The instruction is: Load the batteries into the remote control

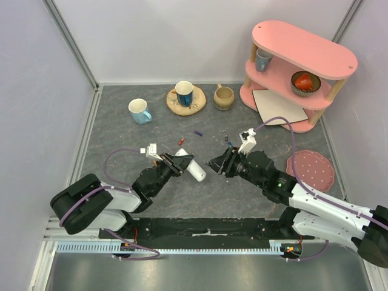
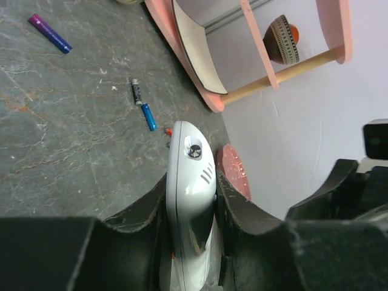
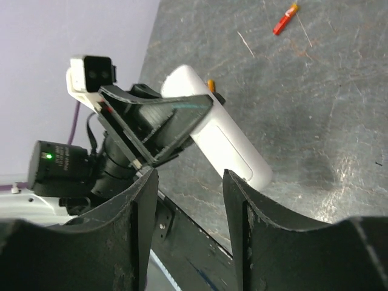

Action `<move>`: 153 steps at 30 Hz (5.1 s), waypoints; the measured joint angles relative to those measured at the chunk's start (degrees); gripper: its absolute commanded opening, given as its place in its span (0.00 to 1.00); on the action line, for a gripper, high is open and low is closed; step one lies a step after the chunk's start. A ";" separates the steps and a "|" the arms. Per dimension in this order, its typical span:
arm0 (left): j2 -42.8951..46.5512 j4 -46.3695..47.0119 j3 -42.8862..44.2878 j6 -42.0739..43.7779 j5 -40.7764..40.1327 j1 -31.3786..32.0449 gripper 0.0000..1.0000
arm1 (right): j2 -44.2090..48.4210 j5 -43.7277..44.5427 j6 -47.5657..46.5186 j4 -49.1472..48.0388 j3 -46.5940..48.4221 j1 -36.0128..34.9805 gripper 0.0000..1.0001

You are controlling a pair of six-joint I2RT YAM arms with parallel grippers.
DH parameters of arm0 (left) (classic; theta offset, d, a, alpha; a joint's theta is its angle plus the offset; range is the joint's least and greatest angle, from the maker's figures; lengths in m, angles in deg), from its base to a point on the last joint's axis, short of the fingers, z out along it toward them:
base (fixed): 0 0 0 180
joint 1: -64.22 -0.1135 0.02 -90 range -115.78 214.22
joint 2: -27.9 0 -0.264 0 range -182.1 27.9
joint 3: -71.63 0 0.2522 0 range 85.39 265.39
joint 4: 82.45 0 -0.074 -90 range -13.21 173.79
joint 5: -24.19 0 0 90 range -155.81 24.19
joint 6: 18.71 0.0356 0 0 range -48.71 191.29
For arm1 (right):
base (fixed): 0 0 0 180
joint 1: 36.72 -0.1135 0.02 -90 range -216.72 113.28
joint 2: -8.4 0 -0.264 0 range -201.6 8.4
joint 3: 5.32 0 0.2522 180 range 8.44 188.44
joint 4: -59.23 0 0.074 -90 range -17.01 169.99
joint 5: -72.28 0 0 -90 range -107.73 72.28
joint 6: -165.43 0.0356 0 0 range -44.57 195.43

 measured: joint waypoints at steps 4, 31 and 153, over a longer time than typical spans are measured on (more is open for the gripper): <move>0.33 1.22 0.00 -0.09 0.55 0.00 0.02 | -1.99 -0.96 -0.52 0.59 0.00 -0.07 0.54; 8.66 -26.84 15.30 -7.61 45.90 -16.90 0.02 | -1.31 8.35 -41.72 29.62 20.57 -4.92 0.77; 5.22 -44.98 25.31 -7.21 60.94 -17.25 0.02 | -12.22 22.80 -53.88 20.94 19.74 -28.63 0.39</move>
